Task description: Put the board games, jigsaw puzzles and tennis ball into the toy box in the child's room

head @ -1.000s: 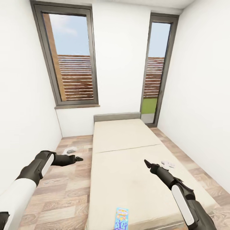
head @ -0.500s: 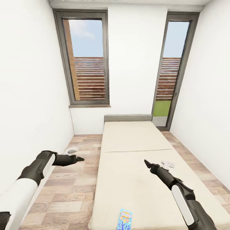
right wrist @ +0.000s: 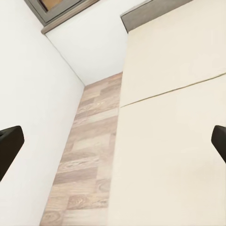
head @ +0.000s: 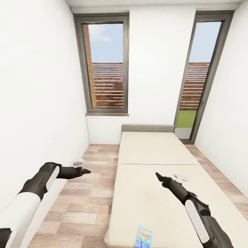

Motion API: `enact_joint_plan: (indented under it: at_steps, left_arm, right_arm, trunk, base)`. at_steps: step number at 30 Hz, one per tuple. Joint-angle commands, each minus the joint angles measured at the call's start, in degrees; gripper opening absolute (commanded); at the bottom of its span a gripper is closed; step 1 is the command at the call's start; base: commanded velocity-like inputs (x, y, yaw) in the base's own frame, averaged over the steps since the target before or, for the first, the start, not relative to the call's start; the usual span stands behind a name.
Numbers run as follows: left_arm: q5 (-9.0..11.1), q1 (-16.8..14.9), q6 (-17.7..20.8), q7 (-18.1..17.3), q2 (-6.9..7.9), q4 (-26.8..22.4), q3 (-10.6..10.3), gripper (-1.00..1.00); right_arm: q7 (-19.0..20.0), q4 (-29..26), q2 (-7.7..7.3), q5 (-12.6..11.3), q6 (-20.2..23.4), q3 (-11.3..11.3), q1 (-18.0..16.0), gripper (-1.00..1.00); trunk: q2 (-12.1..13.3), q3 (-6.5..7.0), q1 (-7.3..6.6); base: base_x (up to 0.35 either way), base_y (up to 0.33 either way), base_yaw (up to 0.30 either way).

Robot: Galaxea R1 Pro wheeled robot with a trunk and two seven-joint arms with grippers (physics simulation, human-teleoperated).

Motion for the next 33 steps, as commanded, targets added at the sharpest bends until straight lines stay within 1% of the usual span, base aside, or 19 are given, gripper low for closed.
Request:
enact_joint_plan:
  at_steps: [1,16,24,33]
  left_arm:
    - [0.5,0.0,0.4,0.2,0.03,0.0,-0.1,1.0]
    - [0.5,0.0,0.4,0.1,0.03,0.0,0.0,1.0]
    - [0.5,0.0,0.4,0.1,0.03,0.0,0.1,1.0]
    - [0.5,0.0,0.4,0.0,0.03,0.0,0.1,1.0]
  right_arm:
    - [0.2,0.0,0.01,-0.3,0.3,-0.1,0.0,1.0]
    - [0.7,0.6,-0.02,-1.3,0.7,-0.7,0.0,1.0]
    - [0.7,0.5,-0.02,-1.3,1.0,-0.5,0.0,1.0]
    - [0.7,0.5,-0.02,-1.3,0.6,-0.3,0.1,1.0]
  trunk:
    - [0.0,-0.03,0.02]
    - [0.0,0.0,0.02]
    - [0.0,0.36,0.02]
    - [0.0,0.44,0.02]
  base:
    - [-0.005,0.035,0.023]
    - [-0.001,0.097,0.002]
    - [0.0,0.078,-0.112]
    - [0.0,0.123,-0.022]
